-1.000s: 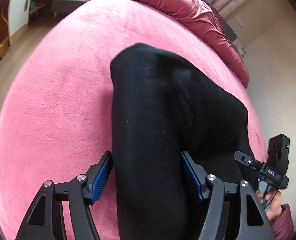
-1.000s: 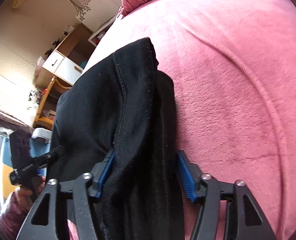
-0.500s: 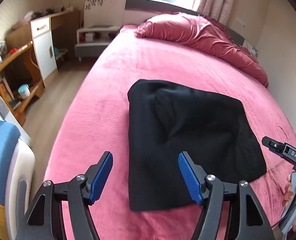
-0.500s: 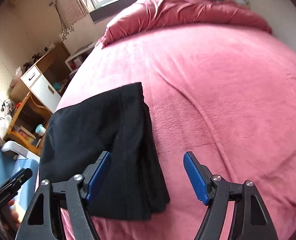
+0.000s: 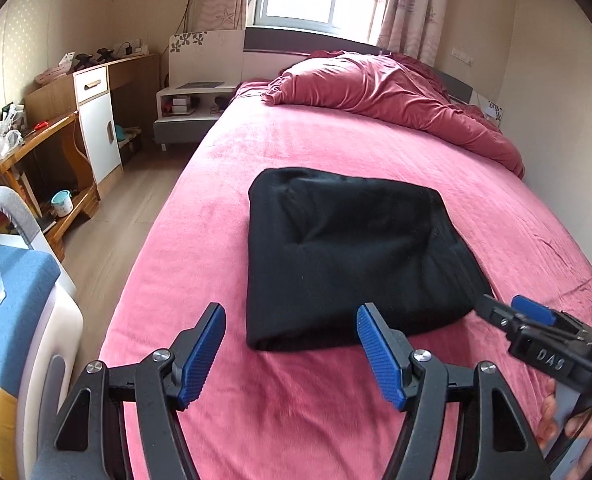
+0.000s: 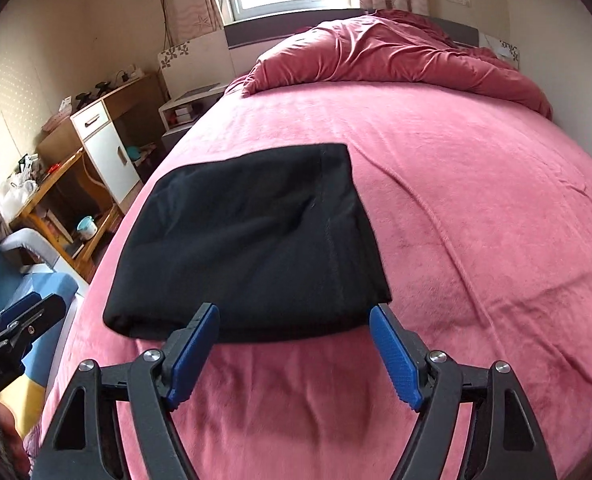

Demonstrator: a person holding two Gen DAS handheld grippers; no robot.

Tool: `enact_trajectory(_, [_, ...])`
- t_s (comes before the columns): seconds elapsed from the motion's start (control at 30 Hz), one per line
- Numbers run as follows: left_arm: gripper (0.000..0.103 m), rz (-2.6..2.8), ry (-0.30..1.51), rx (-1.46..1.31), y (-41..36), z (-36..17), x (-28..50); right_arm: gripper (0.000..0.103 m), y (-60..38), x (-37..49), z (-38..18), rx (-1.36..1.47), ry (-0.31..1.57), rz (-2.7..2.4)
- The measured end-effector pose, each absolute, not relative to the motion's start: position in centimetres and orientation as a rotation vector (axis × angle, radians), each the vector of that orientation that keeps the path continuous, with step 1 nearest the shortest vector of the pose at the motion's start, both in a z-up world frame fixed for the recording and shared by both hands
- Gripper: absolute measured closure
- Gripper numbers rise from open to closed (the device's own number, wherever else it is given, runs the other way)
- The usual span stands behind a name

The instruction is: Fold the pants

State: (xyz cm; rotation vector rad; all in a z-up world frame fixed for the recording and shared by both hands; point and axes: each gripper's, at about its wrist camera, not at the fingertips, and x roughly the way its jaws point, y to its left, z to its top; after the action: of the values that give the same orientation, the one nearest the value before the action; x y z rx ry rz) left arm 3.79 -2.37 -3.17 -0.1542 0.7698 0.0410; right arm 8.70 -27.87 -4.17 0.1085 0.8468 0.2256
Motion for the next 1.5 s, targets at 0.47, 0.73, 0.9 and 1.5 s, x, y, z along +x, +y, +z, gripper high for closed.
enact_trajectory(0.47, [0.031, 0.069, 0.788, -0.116, -3.3, -3.7, 1.5, 0.02, -26.2, 5.4, -4.8, 0.057, 0.847, 0.207])
enact_trajectory(0.73, [0.031, 0.114, 0.77, -0.111, -2.9, -3.5, 1.0, 0.019, -26.1, 5.0, -4.4, 0.042, 0.839, 0.213])
enact_trajectory(0.9, [0.031, 0.13, 0.768, -0.111, -2.7, -3.4, 0.9, 0.019, -26.2, 4.9, -4.4, 0.046, 0.84, 0.209])
enact_trajectory(1.5, [0.031, 0.135, 0.769, -0.1, -2.9, -3.5, 0.7, 0.017, -26.4, 4.7, -4.6, 0.049, 0.843, 0.207])
